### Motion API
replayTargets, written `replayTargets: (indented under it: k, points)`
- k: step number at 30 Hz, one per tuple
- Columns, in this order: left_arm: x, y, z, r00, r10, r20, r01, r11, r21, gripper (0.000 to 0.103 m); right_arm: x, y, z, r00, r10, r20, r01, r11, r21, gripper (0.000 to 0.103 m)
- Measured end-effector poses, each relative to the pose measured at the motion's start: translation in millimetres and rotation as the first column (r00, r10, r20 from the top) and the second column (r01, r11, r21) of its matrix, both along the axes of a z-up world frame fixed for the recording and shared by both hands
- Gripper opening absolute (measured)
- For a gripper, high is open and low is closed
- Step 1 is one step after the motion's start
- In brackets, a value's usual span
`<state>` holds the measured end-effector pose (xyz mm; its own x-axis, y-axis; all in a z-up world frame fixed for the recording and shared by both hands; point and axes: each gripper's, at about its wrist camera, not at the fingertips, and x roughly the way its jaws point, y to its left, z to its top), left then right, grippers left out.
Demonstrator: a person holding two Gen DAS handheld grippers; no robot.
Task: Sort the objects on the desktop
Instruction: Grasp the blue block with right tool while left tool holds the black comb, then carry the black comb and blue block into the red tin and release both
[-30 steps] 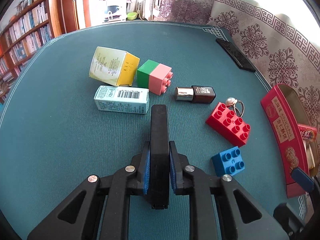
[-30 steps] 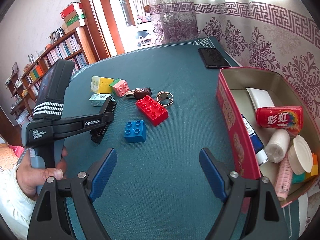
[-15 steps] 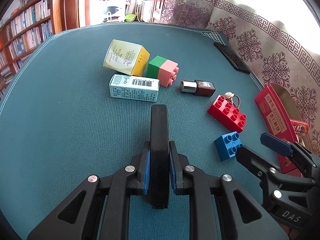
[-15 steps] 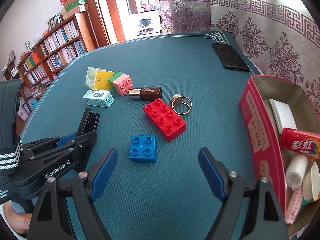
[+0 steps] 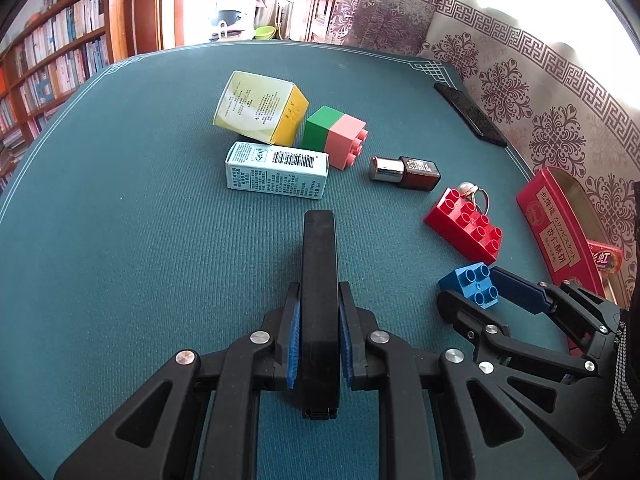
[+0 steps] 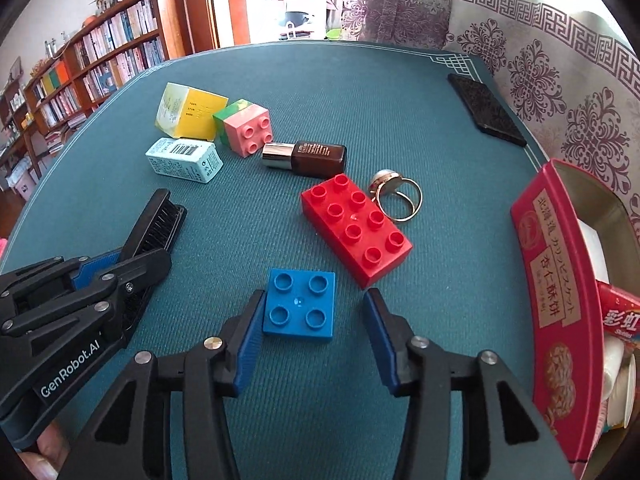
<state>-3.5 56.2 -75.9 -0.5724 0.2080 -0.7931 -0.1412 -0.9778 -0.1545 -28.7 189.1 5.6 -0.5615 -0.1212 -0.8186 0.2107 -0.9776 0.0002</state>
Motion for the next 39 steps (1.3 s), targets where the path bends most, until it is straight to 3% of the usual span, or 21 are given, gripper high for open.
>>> replayTargets:
  k: [6, 12, 30, 39]
  points:
    - [2, 4, 3, 1.0, -0.001, -0.008, 0.001, 1.0, -0.02, 0.018, 1, 1, 0, 1.0, -0.004, -0.007, 0.004, 1.0, -0.002, 0.049]
    - [3, 3, 5, 1.0, -0.005, -0.013, 0.005, 1.0, -0.027, 0.018, 2, 6, 1, 1.0, -0.028, -0.003, 0.028, 0.999, -0.023, 0.036]
    - [0, 6, 7, 1.0, 0.002, -0.028, -0.003, 1.0, -0.029, 0.018, 36, 20, 18, 0.998, -0.049, -0.042, 0.045, 0.995, -0.095, 0.035]
    - [15, 0, 12, 1.0, 0.013, 0.012, -0.014, 0.999, 0.051, 0.018, 49, 33, 23, 0.996, -0.068, -0.053, 0.061, 0.991, -0.115, 0.035]
